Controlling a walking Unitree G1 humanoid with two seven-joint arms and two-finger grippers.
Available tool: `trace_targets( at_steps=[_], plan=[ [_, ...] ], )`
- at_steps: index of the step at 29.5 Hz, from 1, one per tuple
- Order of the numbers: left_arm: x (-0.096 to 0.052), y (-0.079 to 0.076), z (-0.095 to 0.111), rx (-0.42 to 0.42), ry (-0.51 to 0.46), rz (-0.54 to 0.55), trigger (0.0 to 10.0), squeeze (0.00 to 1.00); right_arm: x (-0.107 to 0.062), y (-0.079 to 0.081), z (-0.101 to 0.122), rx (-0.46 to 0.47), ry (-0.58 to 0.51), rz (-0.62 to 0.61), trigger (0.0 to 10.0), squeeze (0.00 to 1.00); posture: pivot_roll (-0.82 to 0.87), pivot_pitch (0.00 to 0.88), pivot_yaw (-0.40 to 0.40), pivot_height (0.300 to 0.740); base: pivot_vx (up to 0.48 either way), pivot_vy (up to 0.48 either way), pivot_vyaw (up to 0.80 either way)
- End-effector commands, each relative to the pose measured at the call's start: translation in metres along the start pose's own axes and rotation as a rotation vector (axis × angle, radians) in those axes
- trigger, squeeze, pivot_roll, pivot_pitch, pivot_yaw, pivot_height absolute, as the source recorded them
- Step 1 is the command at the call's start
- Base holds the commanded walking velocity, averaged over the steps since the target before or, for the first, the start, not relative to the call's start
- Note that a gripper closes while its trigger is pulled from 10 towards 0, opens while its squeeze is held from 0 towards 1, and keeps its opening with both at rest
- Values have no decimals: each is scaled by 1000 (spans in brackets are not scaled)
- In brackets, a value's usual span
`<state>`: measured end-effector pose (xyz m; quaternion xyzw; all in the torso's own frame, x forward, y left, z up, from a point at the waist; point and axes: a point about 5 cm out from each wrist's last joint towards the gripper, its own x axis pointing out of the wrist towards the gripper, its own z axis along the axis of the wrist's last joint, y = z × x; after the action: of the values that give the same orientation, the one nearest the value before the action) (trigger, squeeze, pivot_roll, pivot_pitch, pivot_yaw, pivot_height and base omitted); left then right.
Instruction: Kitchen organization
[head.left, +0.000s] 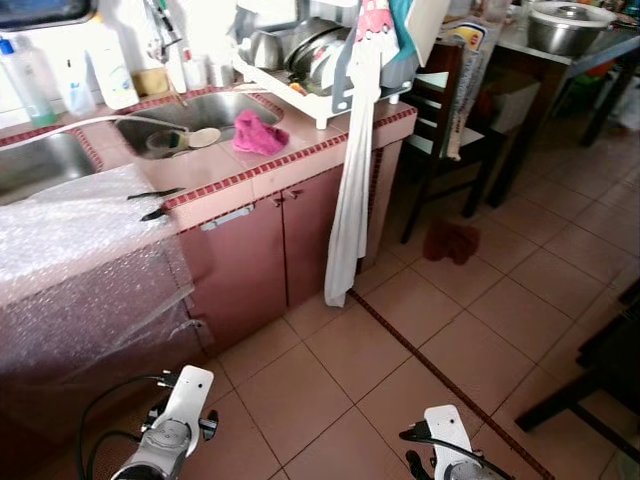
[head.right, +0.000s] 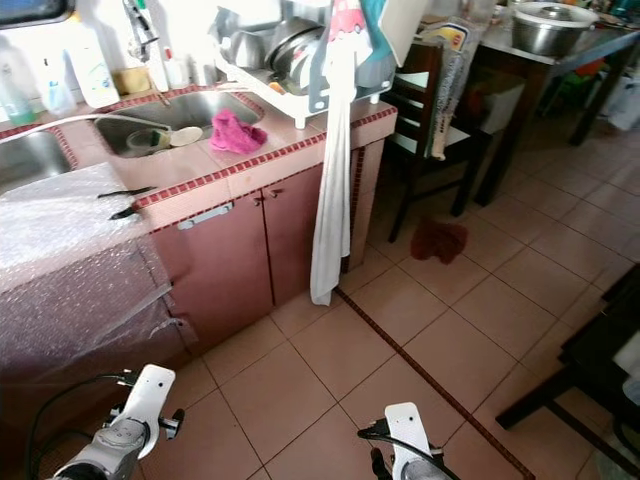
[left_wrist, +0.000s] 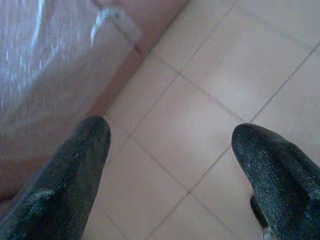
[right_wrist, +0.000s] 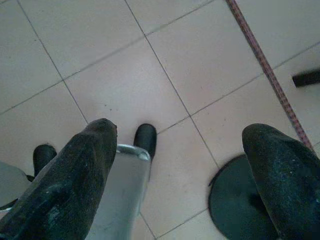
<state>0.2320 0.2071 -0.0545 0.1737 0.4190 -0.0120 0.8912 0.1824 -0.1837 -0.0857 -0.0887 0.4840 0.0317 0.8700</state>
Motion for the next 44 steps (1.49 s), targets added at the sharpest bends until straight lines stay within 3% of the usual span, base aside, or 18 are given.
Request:
trace_targets(
  at_steps=[1,23,44],
  plan=[
    [0,4,2,15,-12,10,10000,0,1,1,5,-9,-12,4,10000,0,-8,0,31,740,0,0,-513],
    [2,0,17,48,-57,-5,10000,0,0,4,2,-9,-9,9,10000,0,-20,0,50,740,0,0,-120],
    [2,-1,23,56,-70,-10,10000,0,0,2,2,-7,-10,-14,10000,0,-27,0,57,740,0,-293,0]
  ],
)
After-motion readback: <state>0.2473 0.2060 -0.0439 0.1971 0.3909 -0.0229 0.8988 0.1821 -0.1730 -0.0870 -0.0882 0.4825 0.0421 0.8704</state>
